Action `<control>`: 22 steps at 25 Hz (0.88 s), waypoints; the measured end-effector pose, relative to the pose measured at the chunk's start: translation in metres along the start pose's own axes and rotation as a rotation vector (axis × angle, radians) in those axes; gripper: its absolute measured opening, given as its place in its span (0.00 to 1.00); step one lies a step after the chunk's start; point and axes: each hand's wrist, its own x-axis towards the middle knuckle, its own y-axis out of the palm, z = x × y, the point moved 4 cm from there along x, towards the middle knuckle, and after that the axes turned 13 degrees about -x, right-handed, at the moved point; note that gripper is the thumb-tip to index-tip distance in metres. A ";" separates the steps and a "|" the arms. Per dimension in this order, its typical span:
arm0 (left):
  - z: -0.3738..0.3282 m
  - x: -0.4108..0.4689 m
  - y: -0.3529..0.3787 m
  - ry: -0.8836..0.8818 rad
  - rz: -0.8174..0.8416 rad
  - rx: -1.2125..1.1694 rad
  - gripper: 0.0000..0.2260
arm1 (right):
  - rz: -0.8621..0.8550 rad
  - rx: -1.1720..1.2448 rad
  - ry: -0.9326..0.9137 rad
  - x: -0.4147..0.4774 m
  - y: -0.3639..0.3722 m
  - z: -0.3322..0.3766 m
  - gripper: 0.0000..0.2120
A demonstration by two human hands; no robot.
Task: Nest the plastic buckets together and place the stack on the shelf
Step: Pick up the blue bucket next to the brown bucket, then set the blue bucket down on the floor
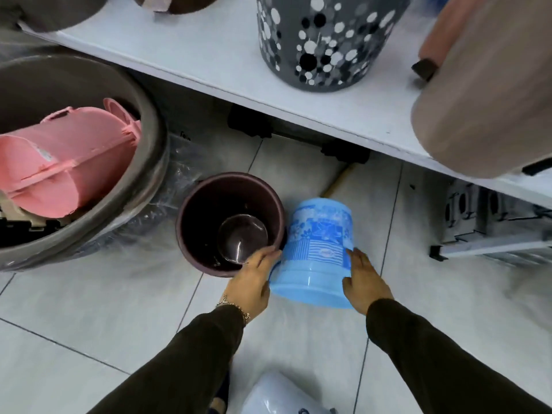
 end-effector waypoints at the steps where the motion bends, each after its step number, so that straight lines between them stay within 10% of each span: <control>1: 0.000 -0.002 0.023 -0.017 0.037 -0.035 0.32 | 0.032 -0.012 0.024 -0.003 0.015 -0.016 0.31; 7: 0.026 0.022 0.107 -0.247 0.120 0.138 0.22 | 0.025 0.043 0.096 0.003 0.092 -0.059 0.21; 13: -0.028 0.052 0.095 -0.089 -0.040 0.186 0.12 | -0.421 0.170 0.122 -0.010 0.039 -0.090 0.14; 22: -0.082 0.124 0.127 -0.525 -0.191 -0.450 0.09 | -0.280 0.241 0.255 -0.009 -0.003 -0.181 0.36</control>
